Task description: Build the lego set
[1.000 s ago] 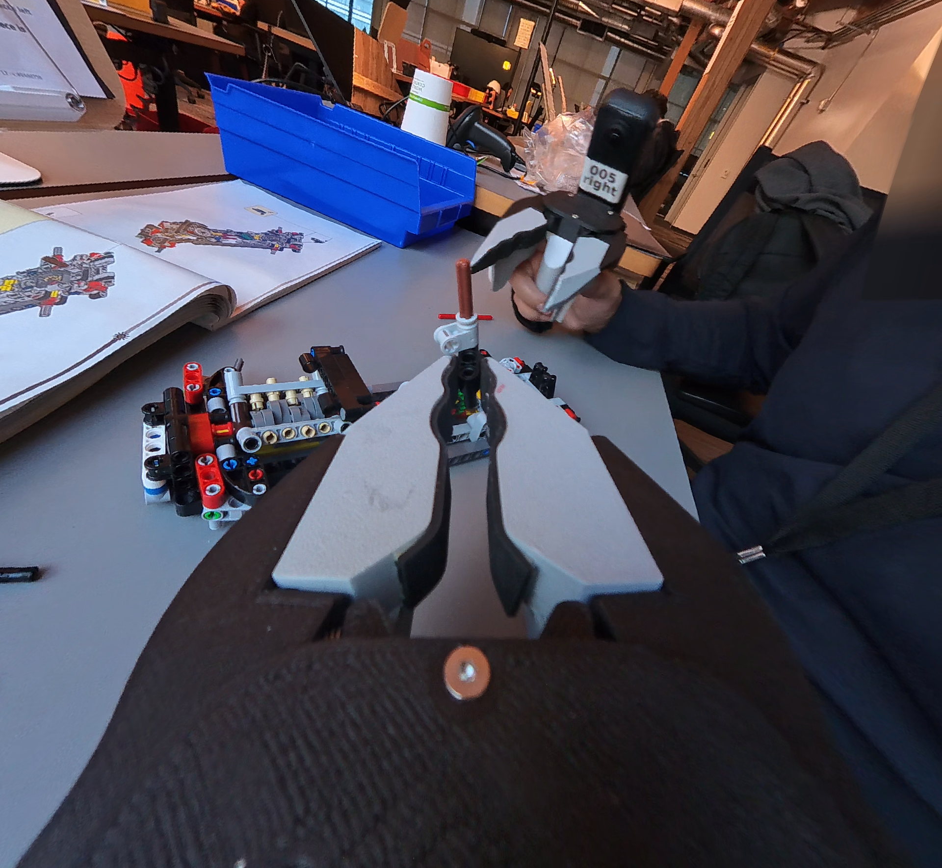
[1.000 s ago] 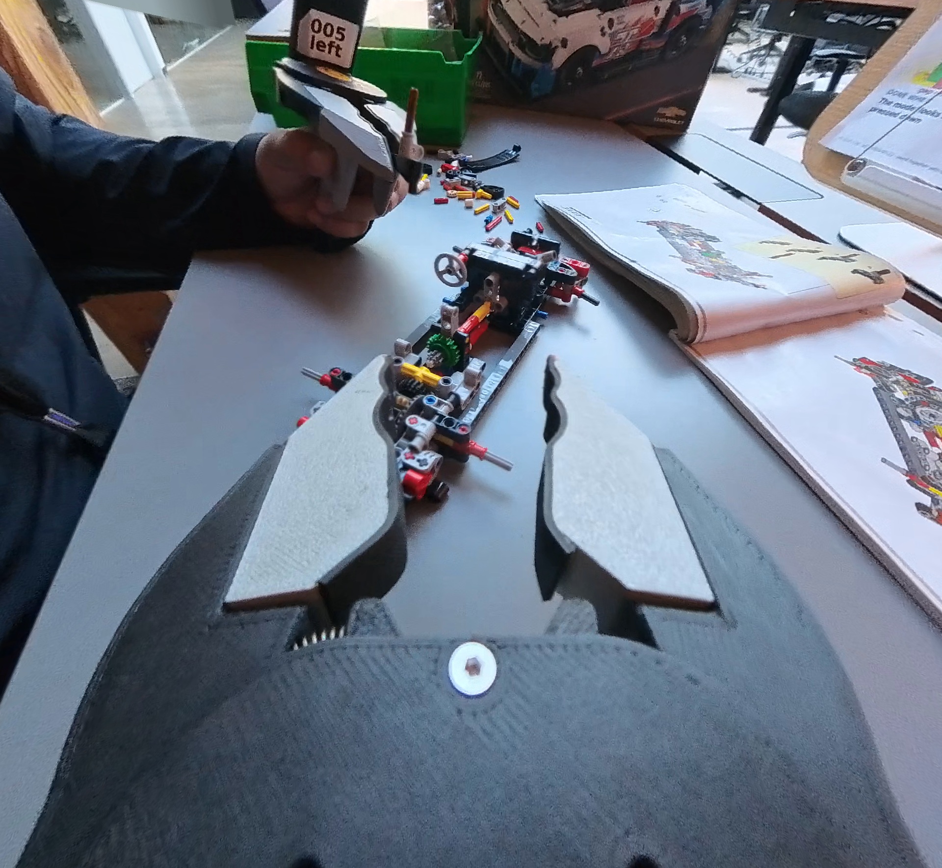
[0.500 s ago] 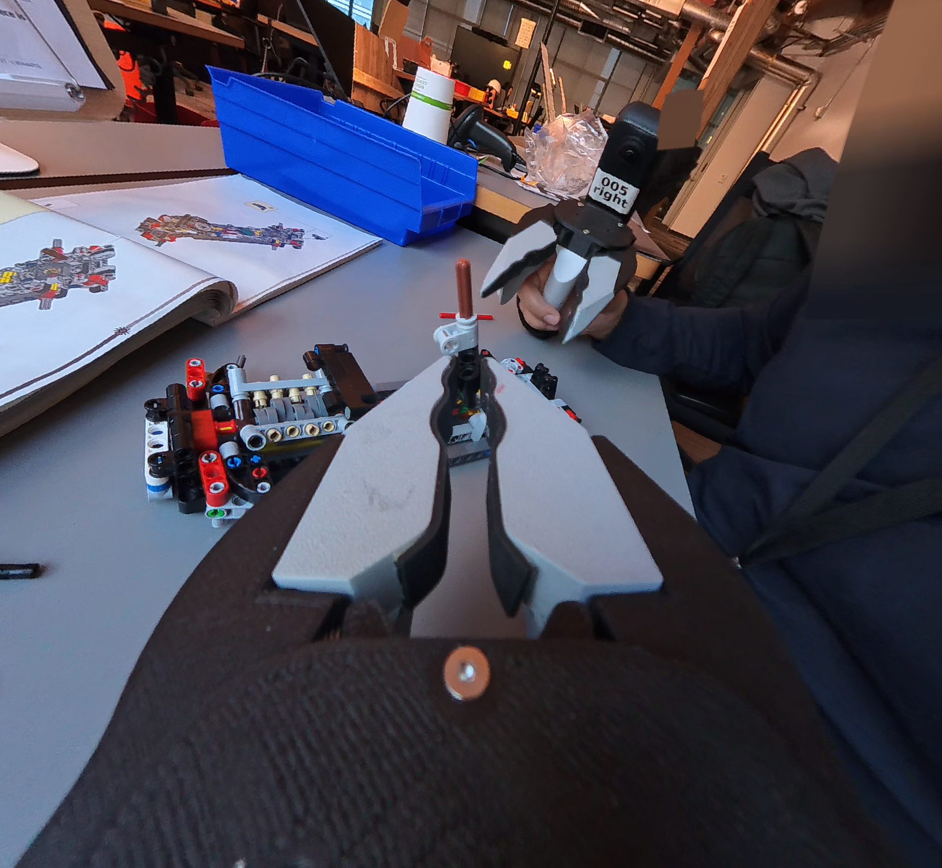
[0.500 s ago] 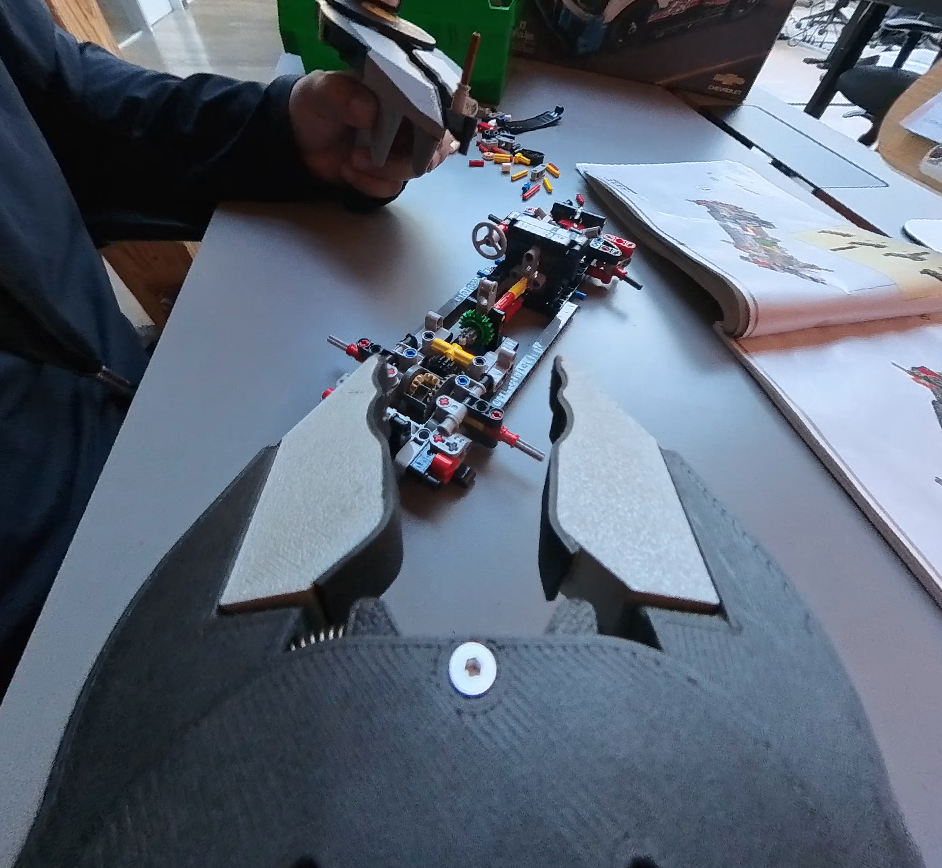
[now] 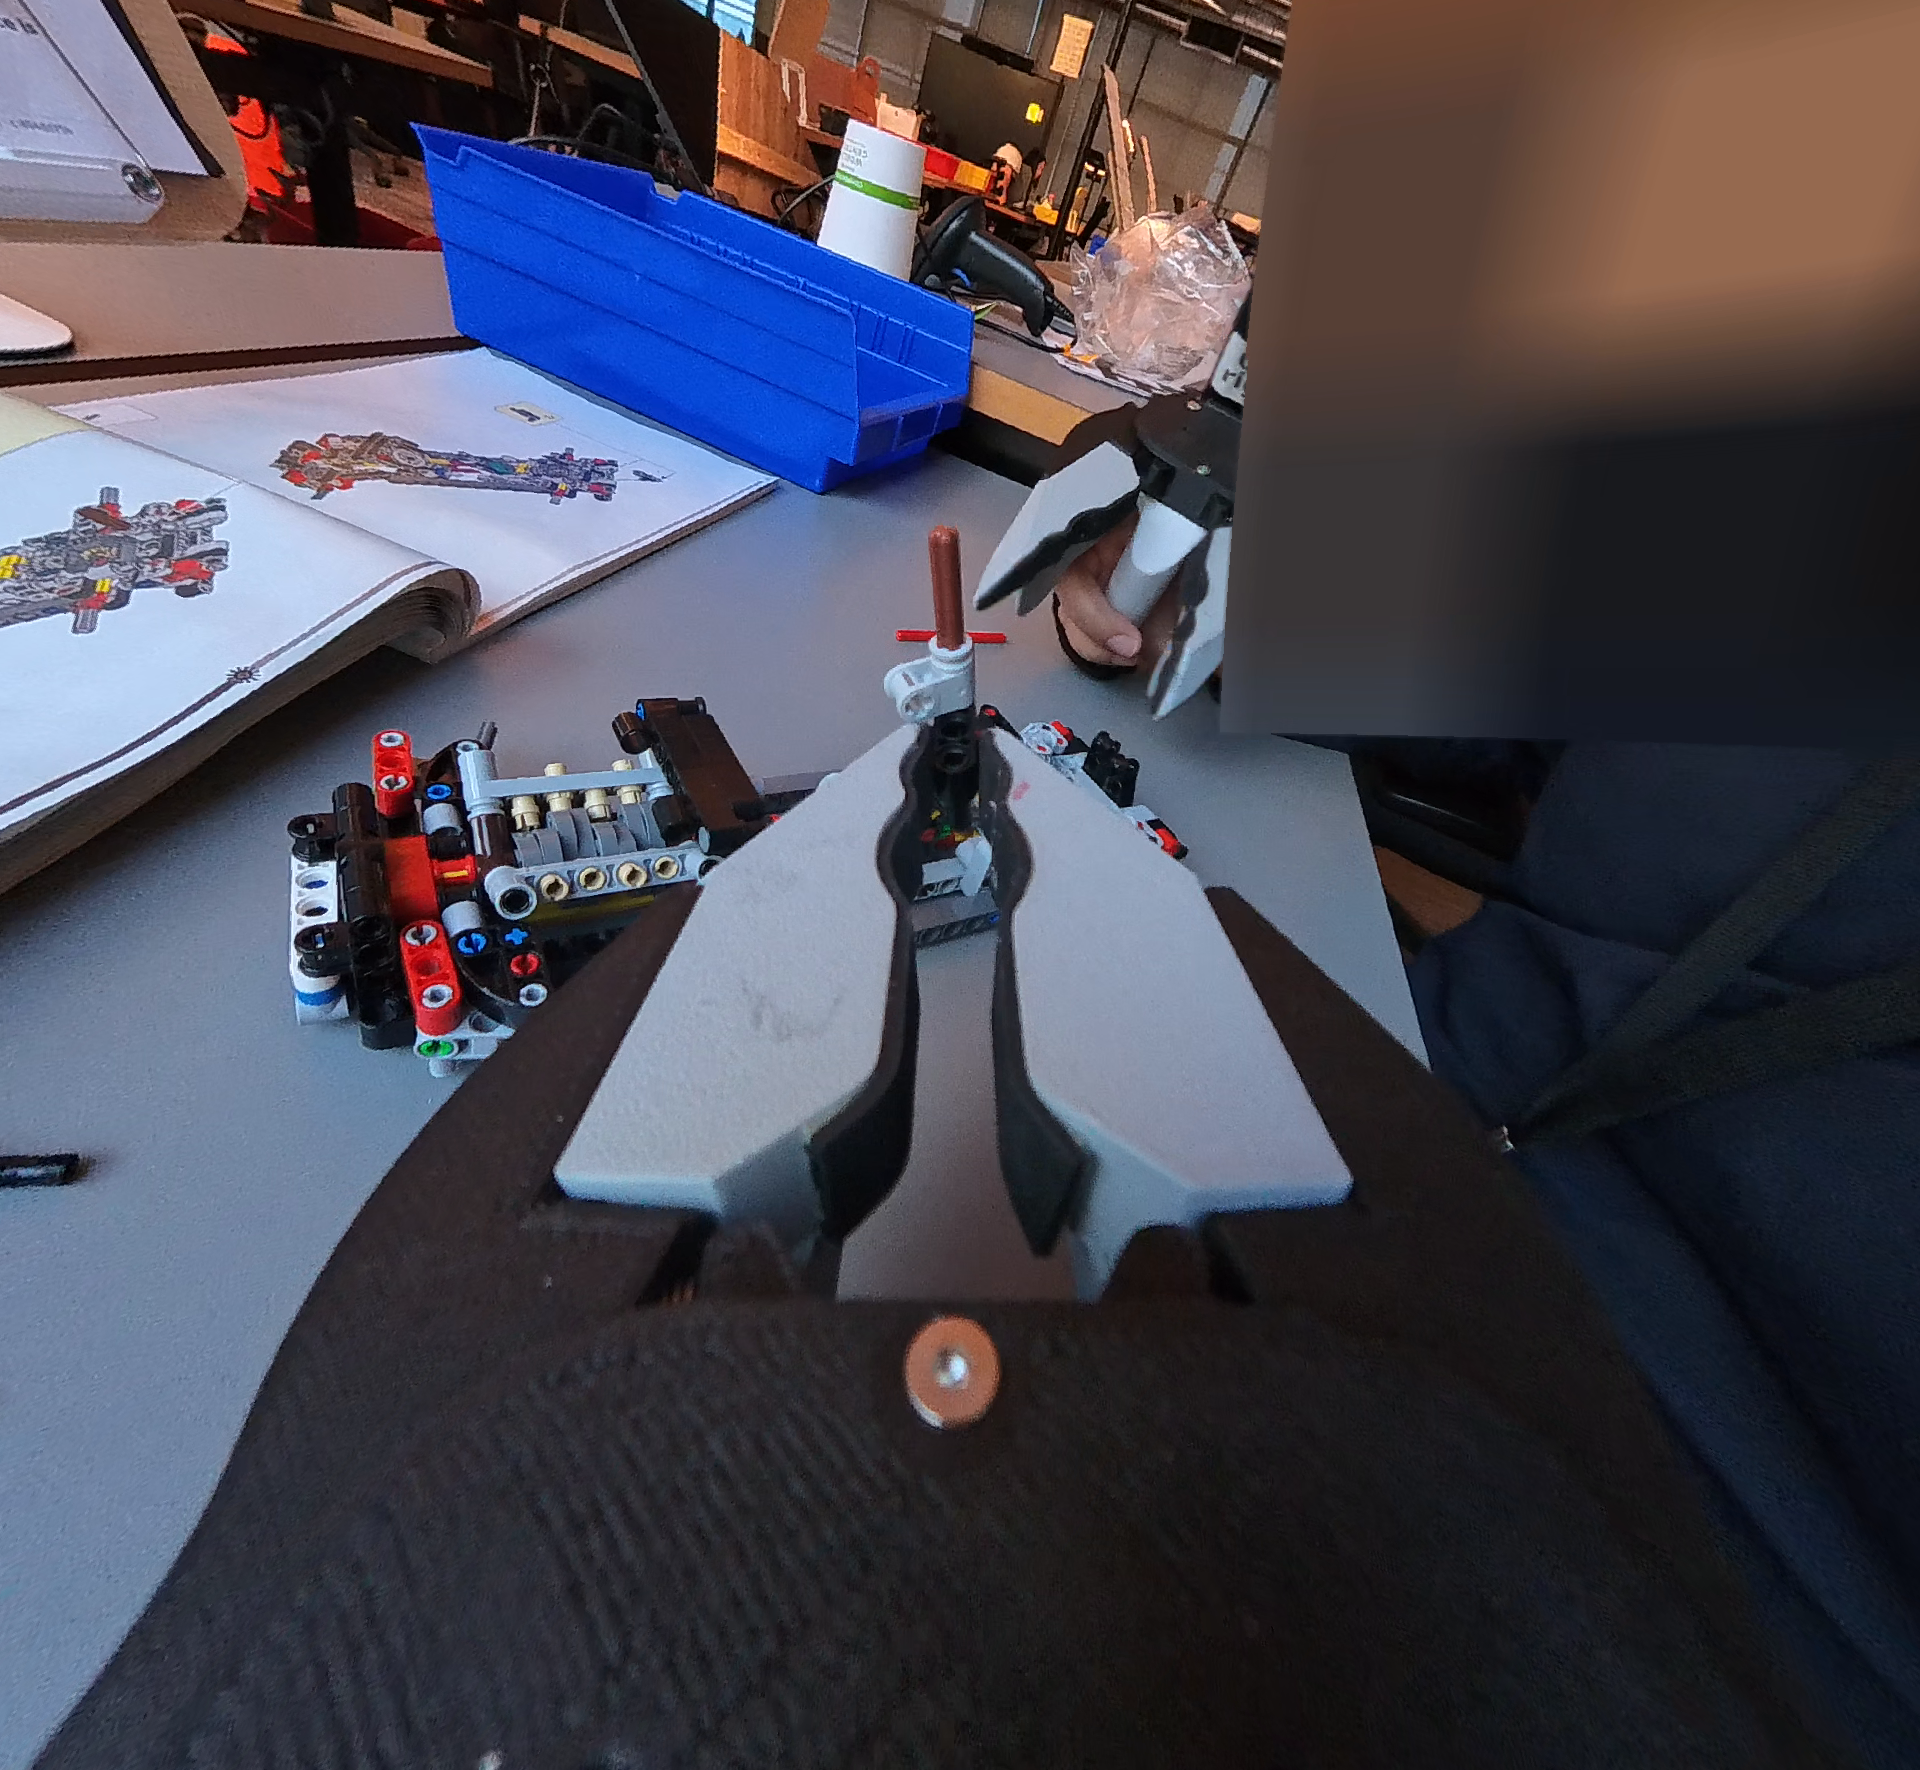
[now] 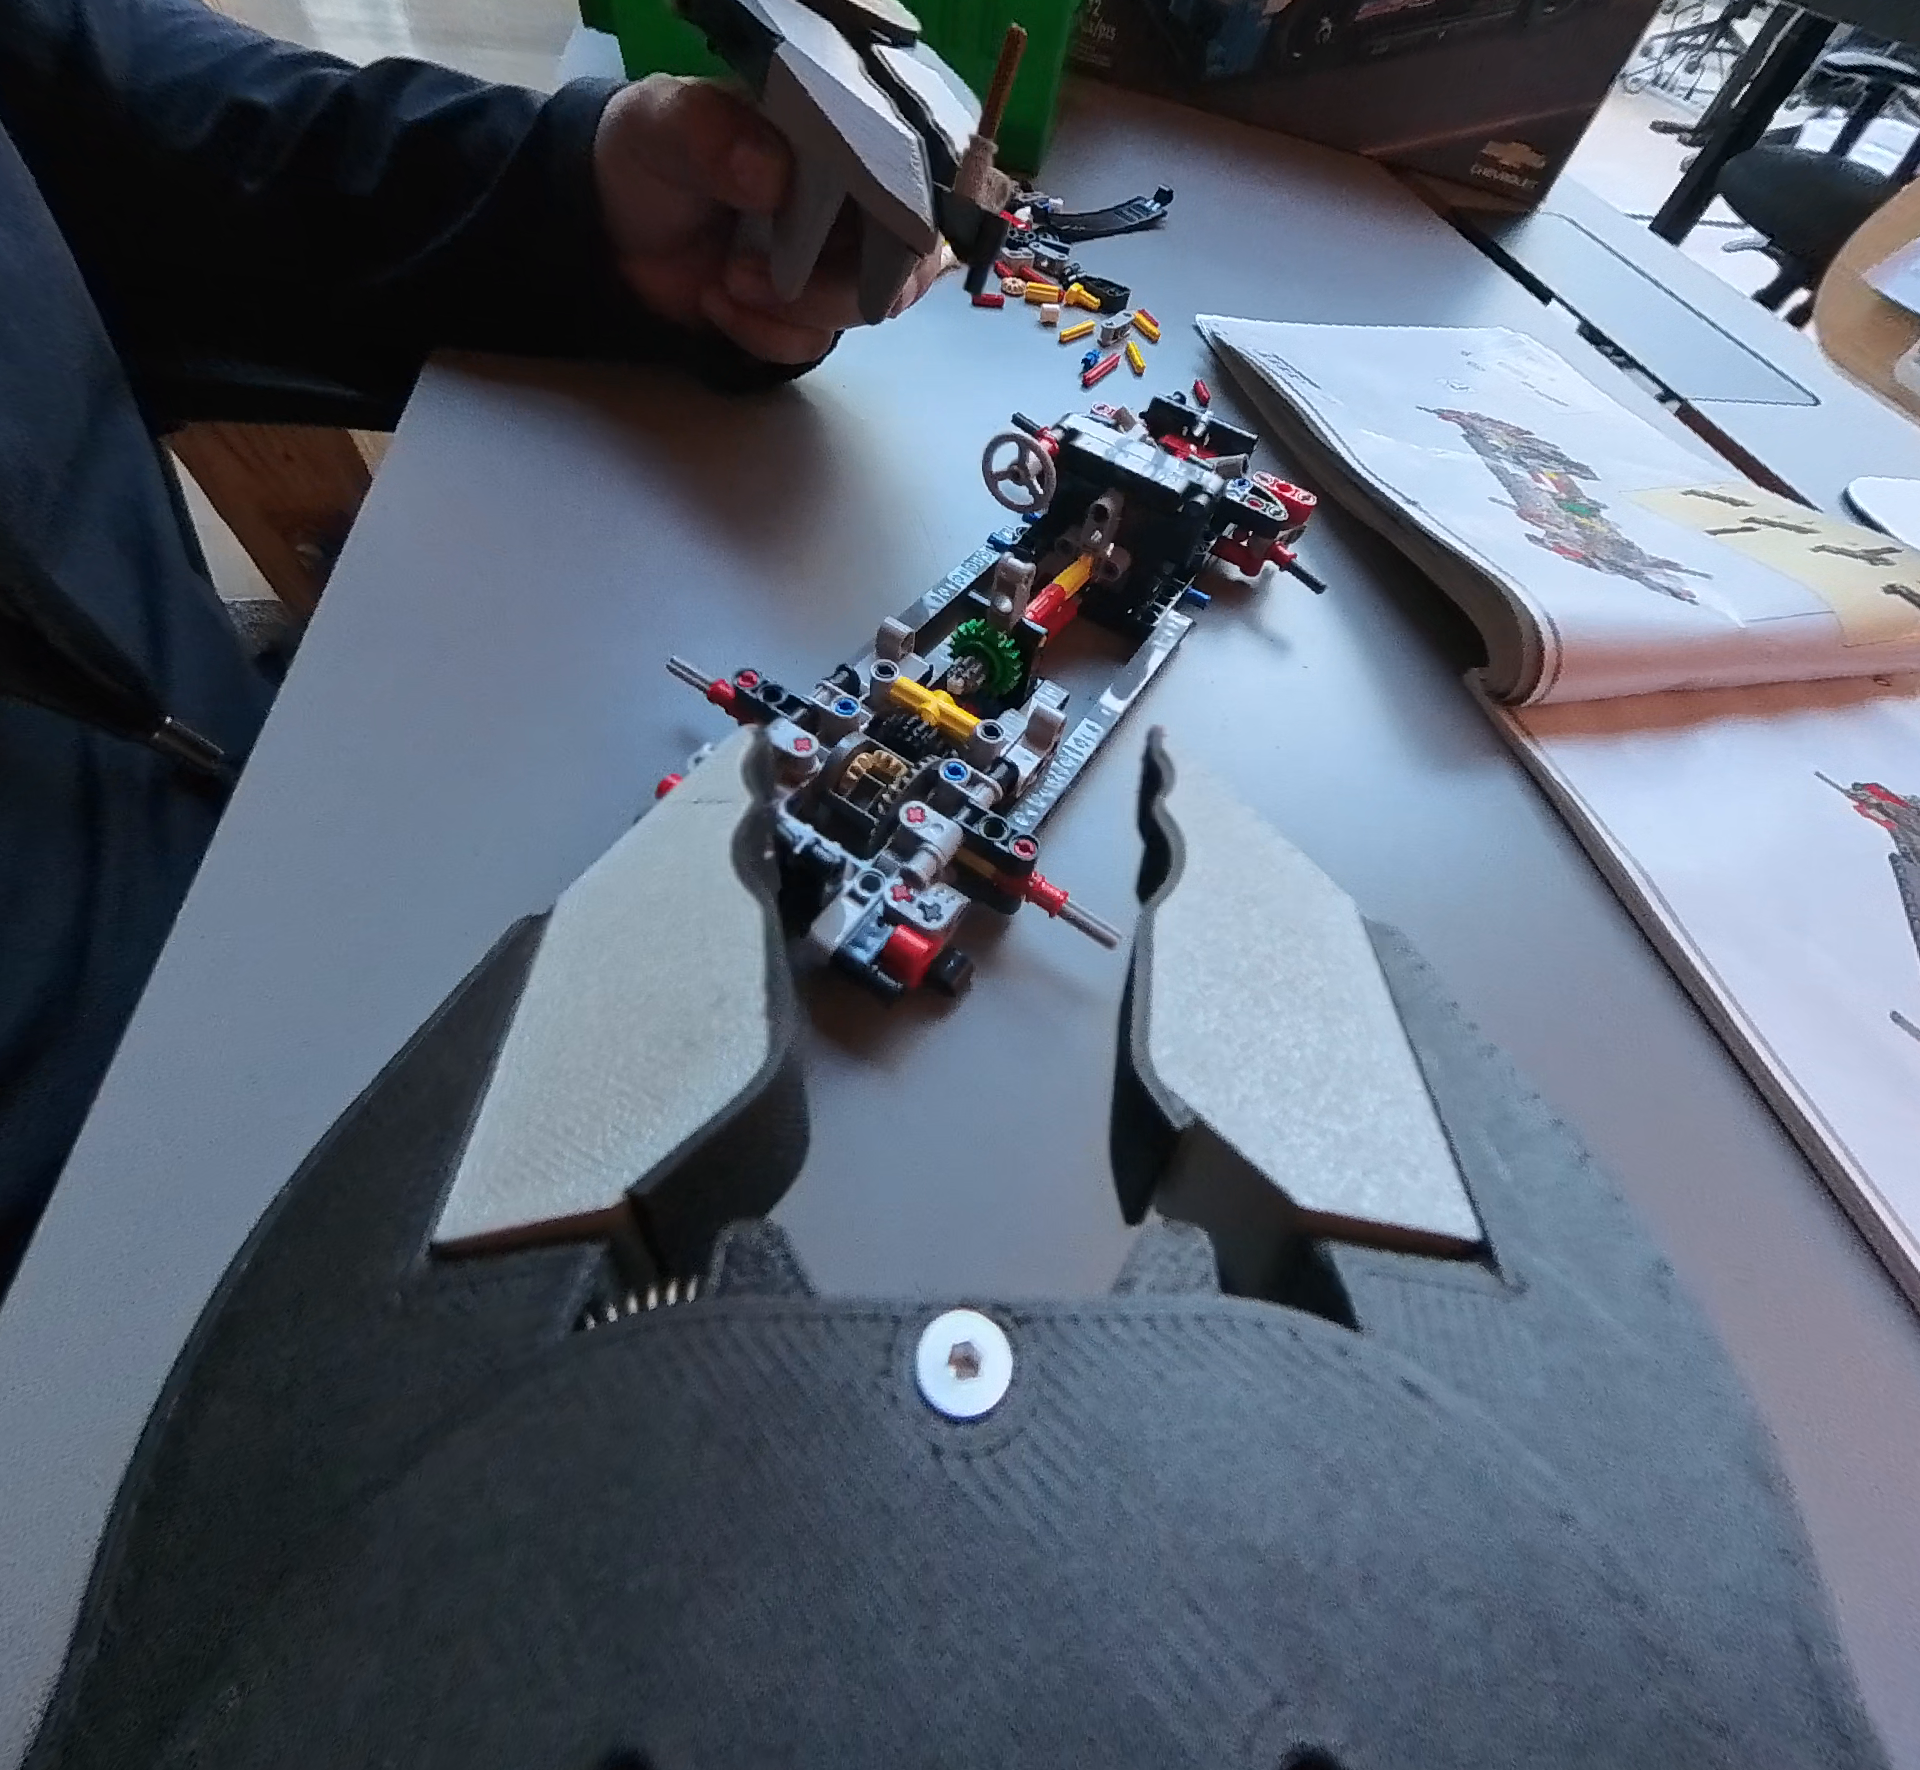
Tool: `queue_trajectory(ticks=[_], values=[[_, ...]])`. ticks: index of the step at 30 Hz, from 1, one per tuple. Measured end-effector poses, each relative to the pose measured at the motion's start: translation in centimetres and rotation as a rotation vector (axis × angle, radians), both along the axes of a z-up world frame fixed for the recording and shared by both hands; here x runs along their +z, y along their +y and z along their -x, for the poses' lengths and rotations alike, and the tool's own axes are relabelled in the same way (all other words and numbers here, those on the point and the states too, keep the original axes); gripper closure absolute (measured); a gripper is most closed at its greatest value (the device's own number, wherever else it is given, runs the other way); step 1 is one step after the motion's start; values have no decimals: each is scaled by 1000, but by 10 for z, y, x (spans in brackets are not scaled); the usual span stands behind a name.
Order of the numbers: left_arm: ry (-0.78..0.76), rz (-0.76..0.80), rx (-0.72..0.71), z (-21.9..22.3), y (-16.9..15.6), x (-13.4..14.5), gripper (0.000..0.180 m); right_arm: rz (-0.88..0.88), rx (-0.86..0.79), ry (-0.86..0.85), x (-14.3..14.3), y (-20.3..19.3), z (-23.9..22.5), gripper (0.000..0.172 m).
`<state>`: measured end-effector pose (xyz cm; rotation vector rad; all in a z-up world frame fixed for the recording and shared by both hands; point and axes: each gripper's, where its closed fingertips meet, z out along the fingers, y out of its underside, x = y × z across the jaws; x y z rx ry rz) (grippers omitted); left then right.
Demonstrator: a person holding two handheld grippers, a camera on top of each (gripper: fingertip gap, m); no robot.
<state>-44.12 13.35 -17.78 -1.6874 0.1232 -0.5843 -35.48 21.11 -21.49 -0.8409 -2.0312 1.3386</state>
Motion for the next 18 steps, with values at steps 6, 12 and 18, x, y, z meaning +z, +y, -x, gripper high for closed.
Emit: queue_trajectory(ticks=[6, 12, 18], values=[[-4, 0, 1, 0, 0, 0, 176, -35, -23, -11, -4, -13, 4, 83], [-16, 0, 3, 2, 0, 1, 176, -139, -100, -10, -11, -22, -1, 77], [-28, 3, 1, 3, 1, 1, 176, -243, -162, -30, -25, -19, -1, 75]])
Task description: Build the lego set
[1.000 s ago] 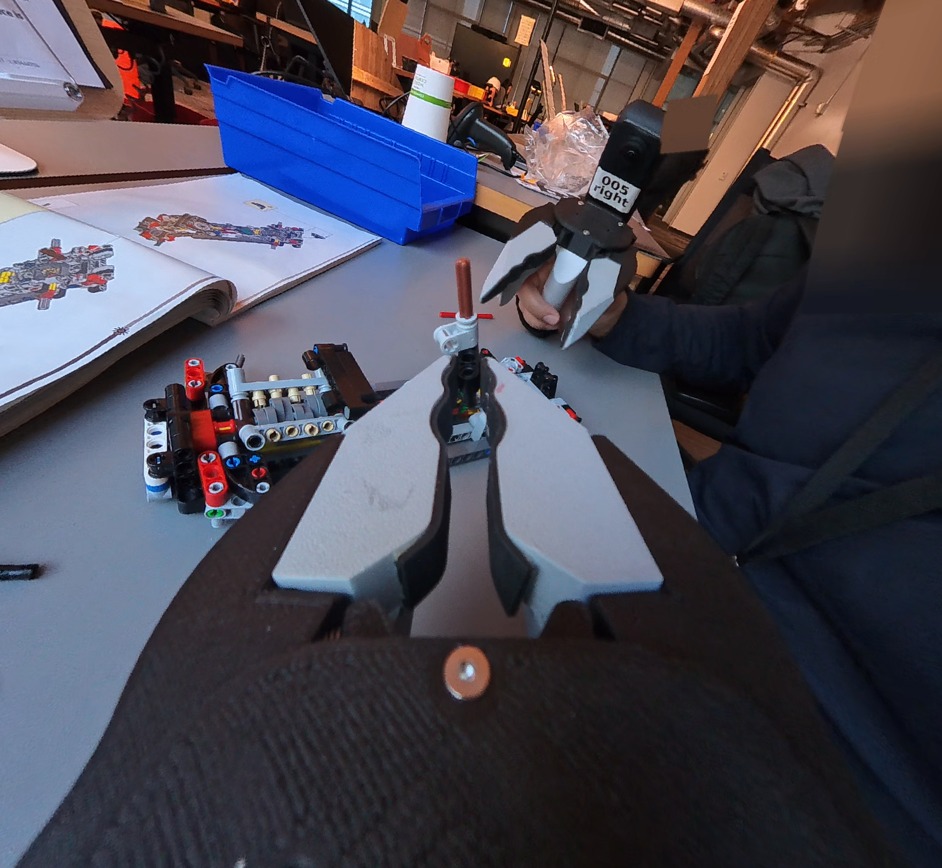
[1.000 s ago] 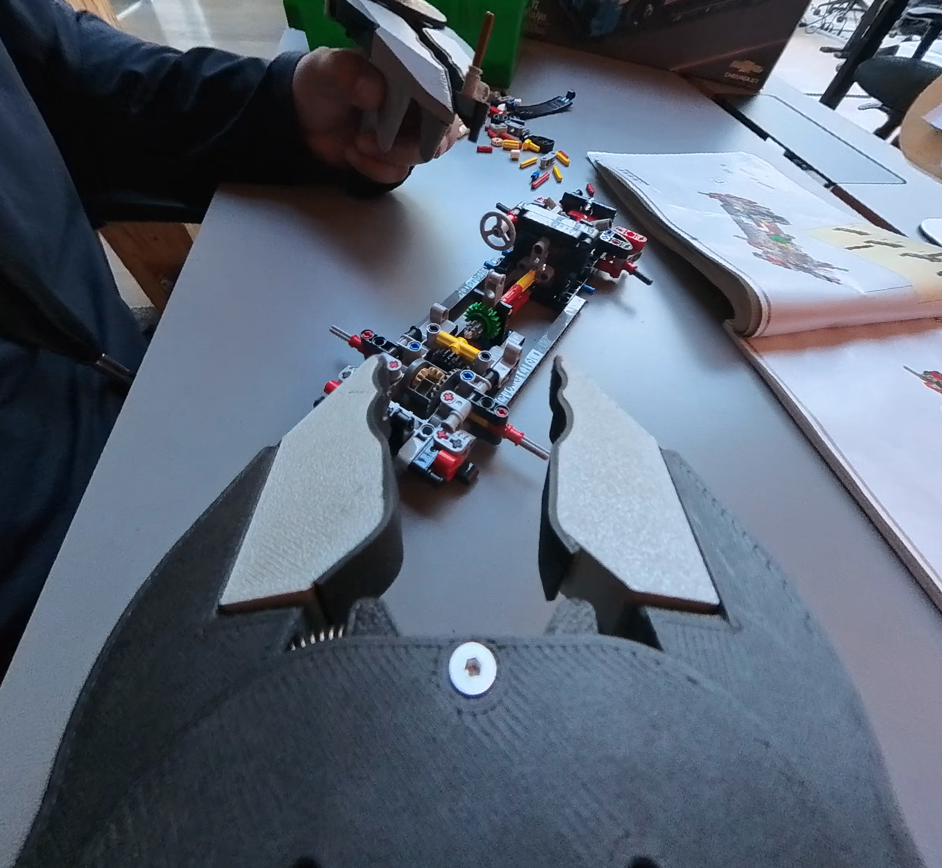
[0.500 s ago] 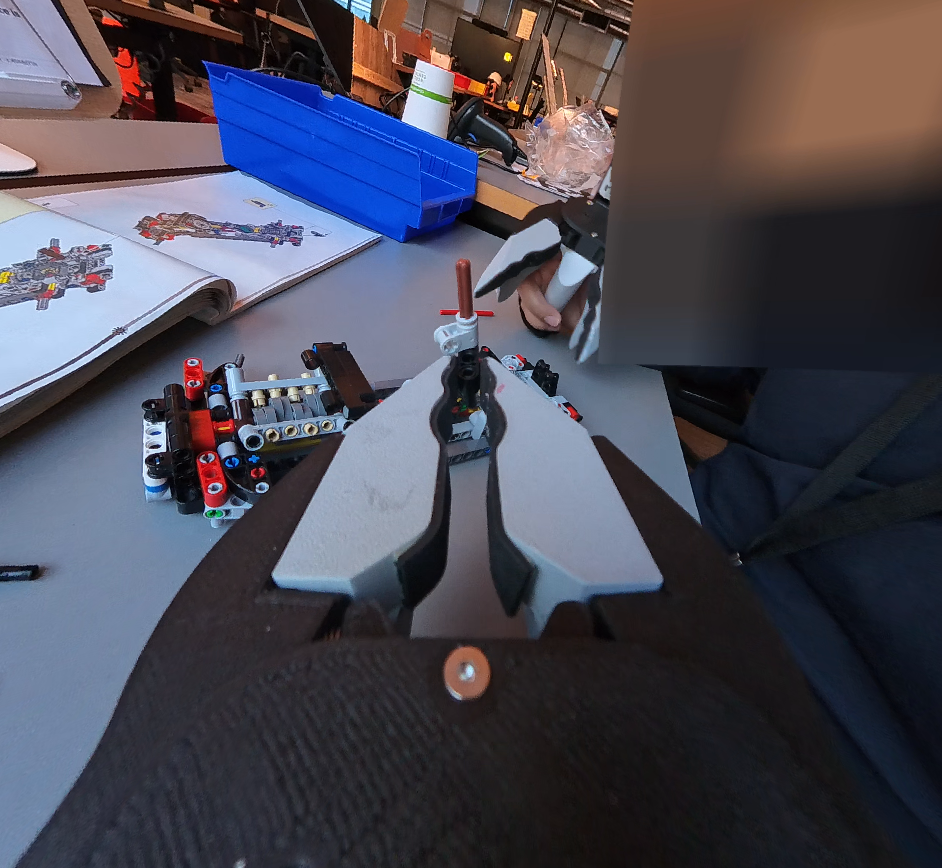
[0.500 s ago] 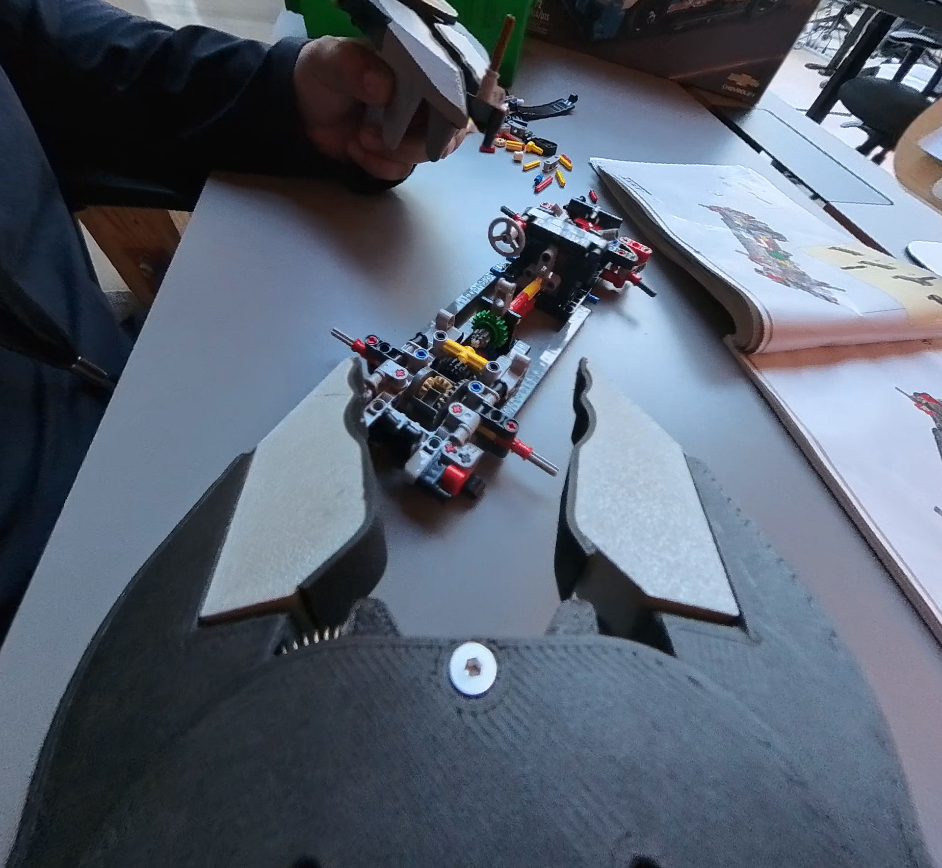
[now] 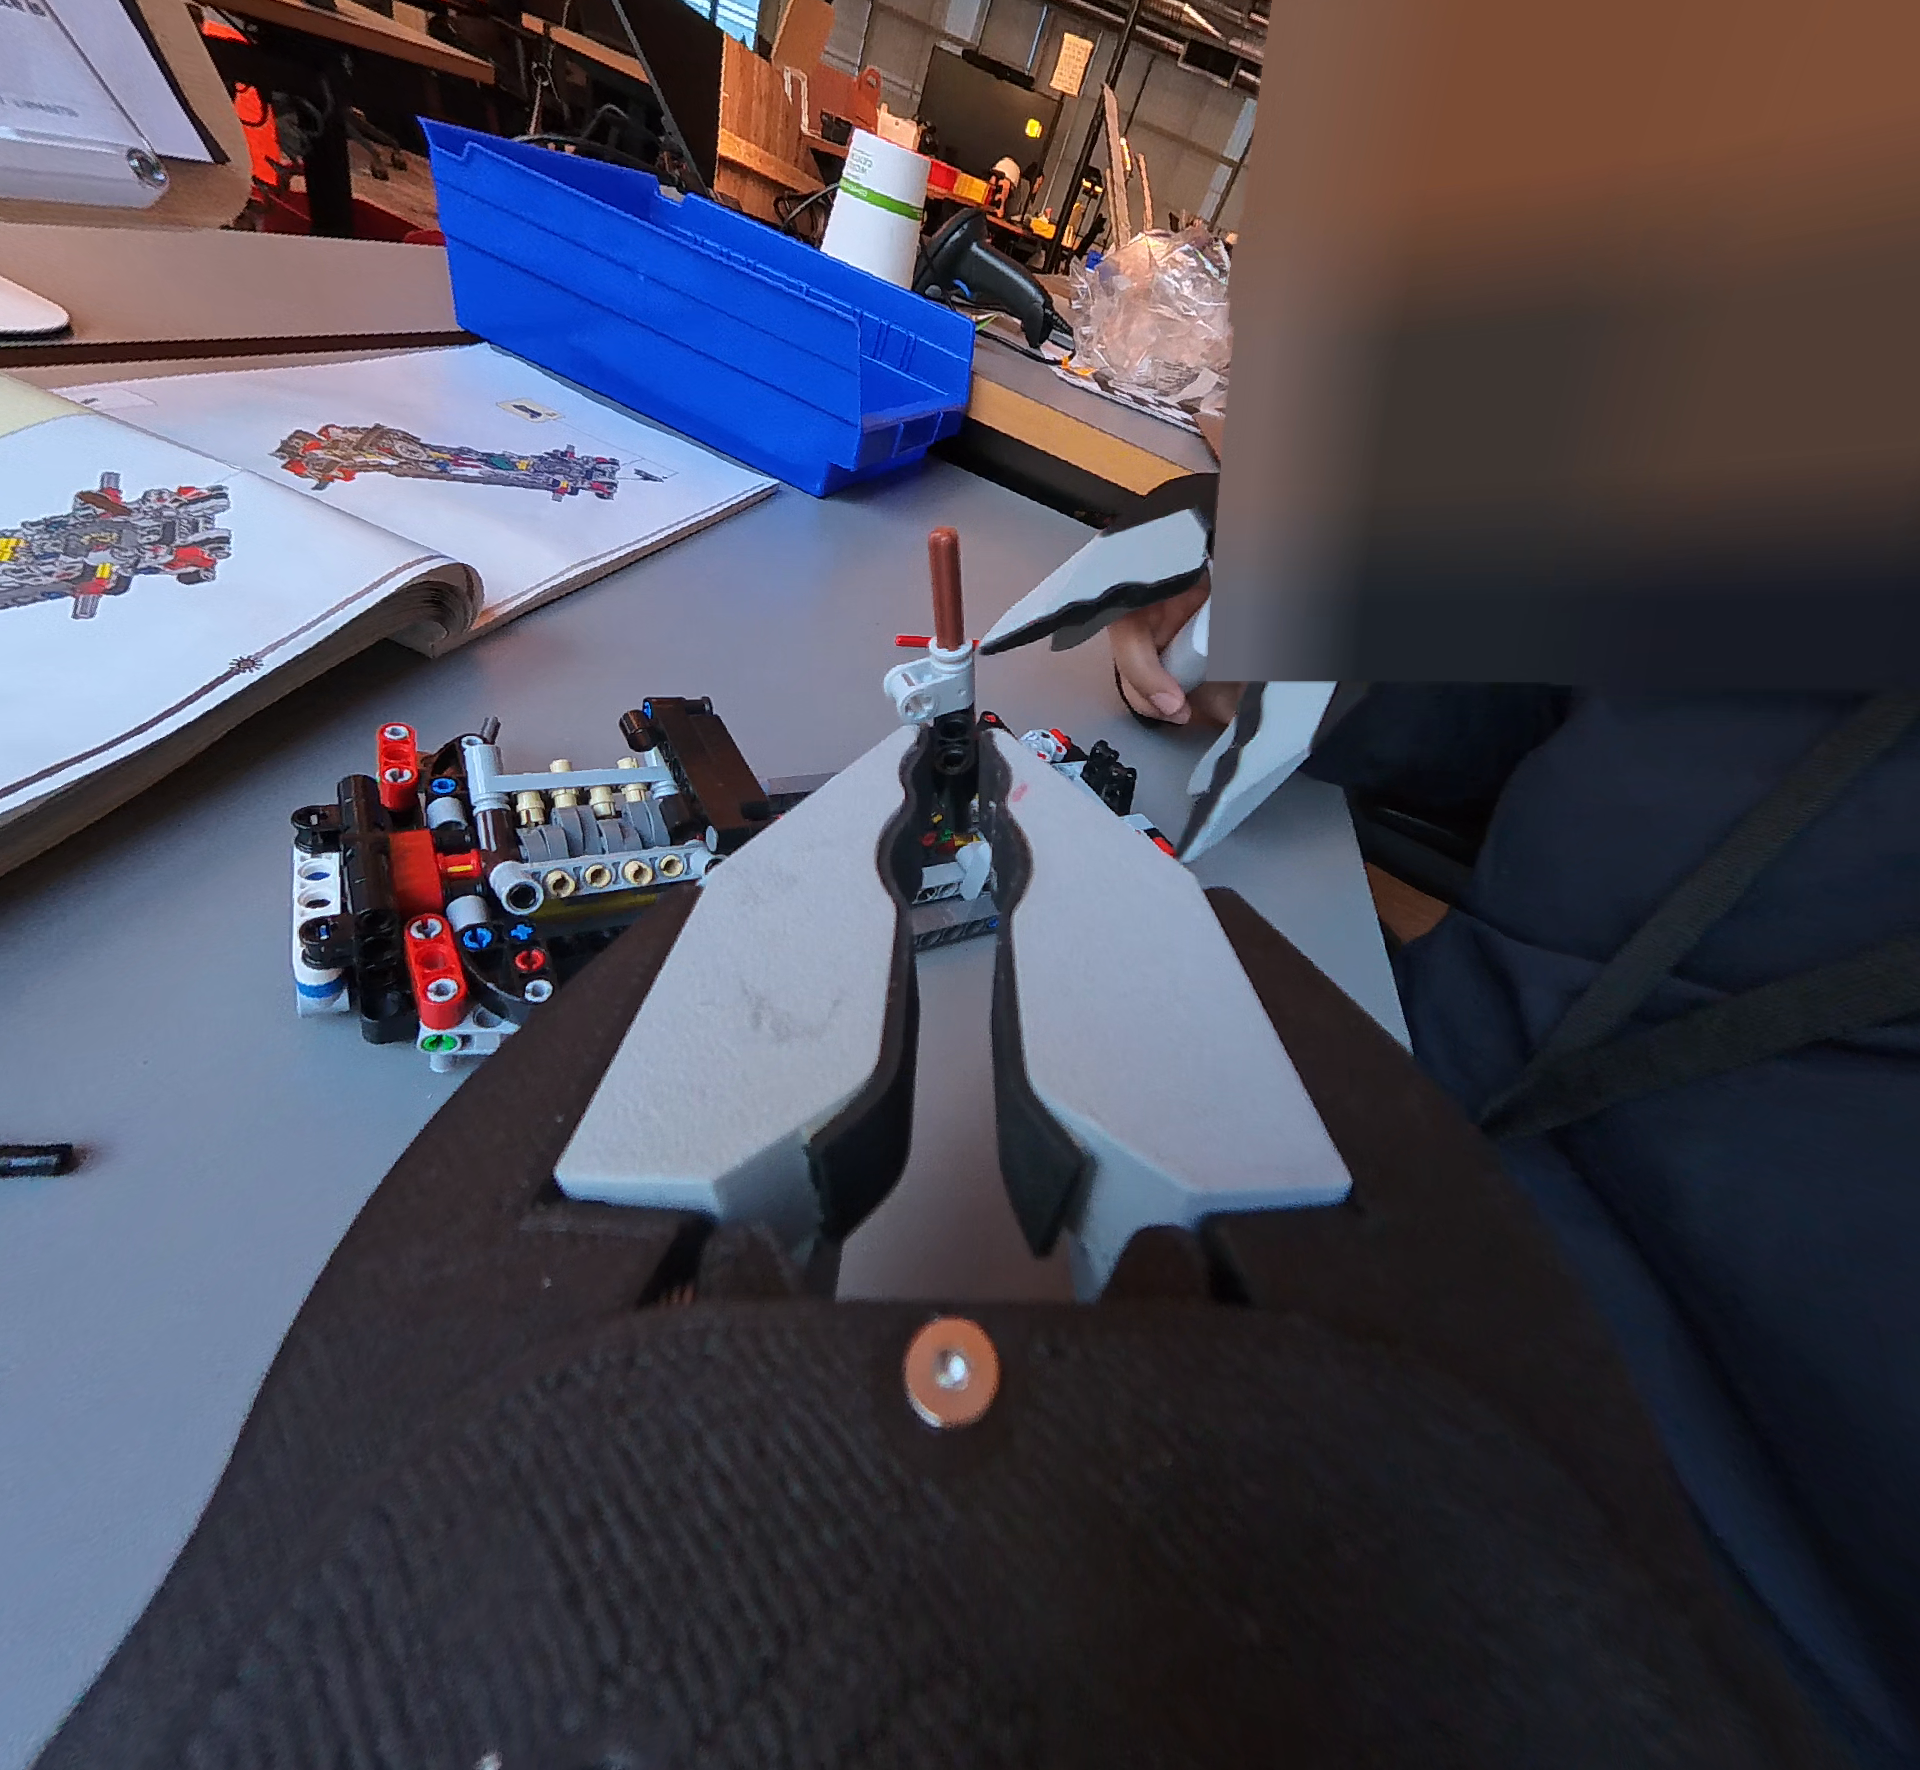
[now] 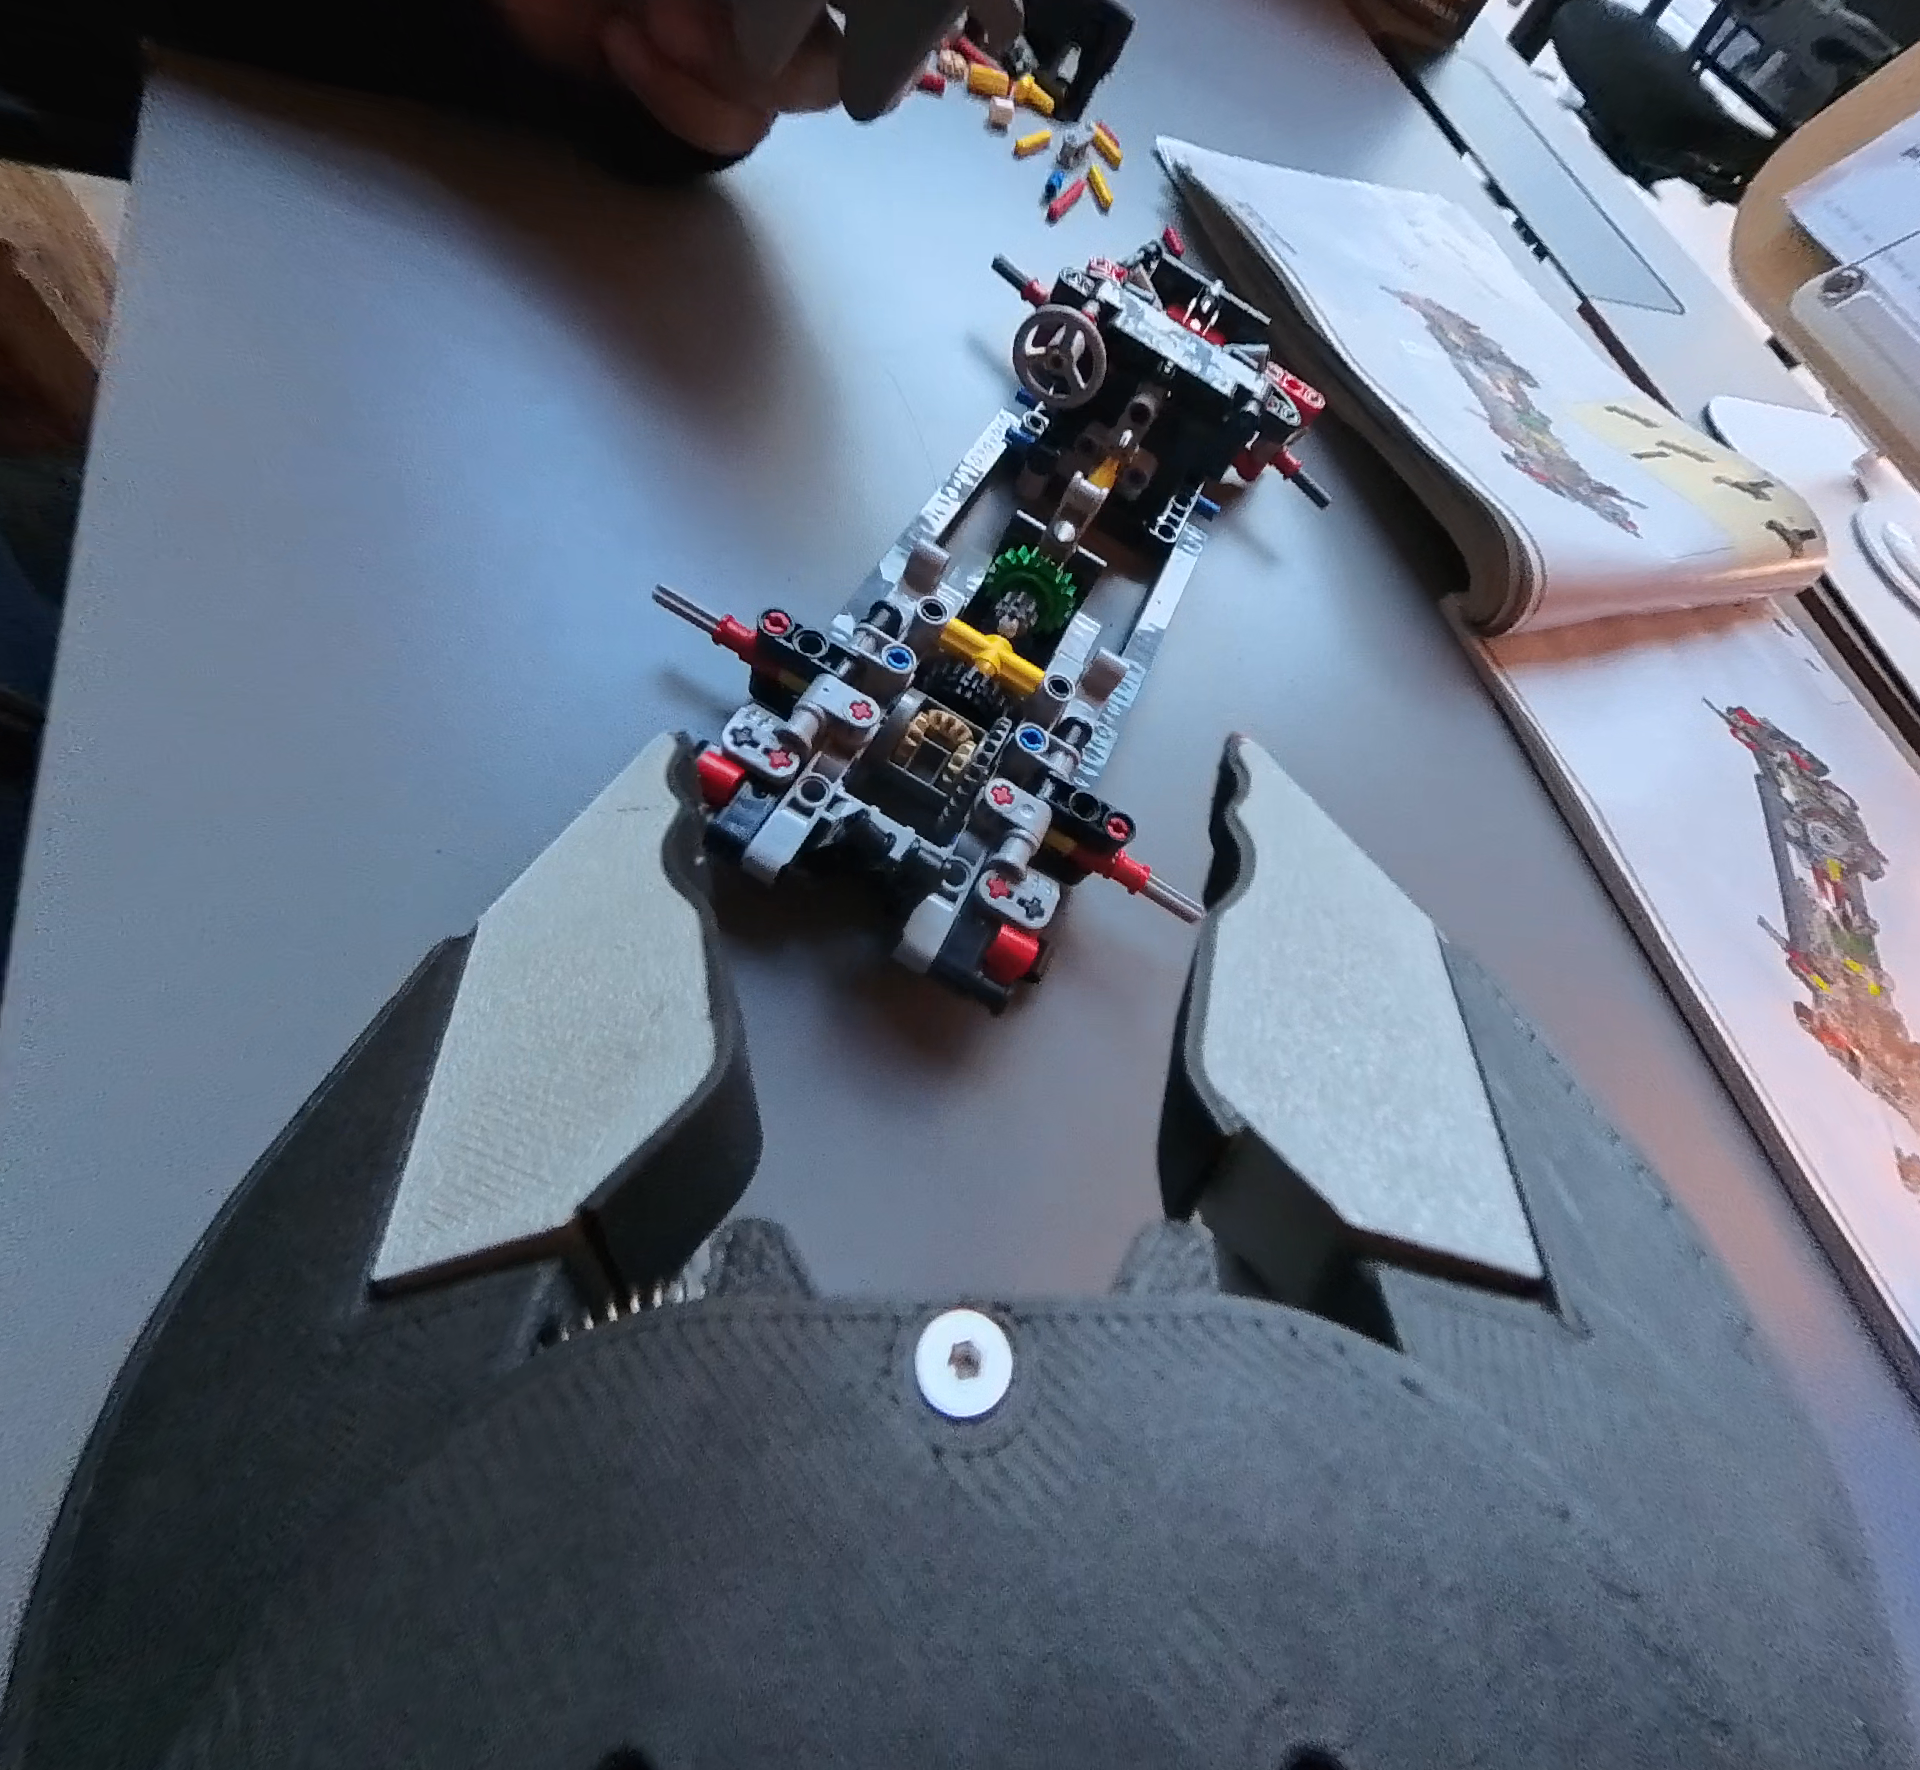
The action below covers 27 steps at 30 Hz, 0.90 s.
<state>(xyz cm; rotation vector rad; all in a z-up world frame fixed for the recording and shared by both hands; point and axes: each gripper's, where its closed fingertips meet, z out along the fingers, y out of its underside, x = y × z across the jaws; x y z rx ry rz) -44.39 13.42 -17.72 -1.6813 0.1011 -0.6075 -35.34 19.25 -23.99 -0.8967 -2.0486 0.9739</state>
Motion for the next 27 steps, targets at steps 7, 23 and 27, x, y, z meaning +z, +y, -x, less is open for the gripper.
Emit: queue_trajectory(ticks=[7, 23, 27], values=[[-16, 1, -4, 1, 0, 0, 176, 33, -85, -14, 0, 33, 4, 78], [14, -3, -4, -2, 1, 0, 175, 161, -473, -16, 5, 120, 16, 107], [11, -4, -1, -1, 0, 0, 176, 244, -443, 28, 15, 122, 13, 109]])
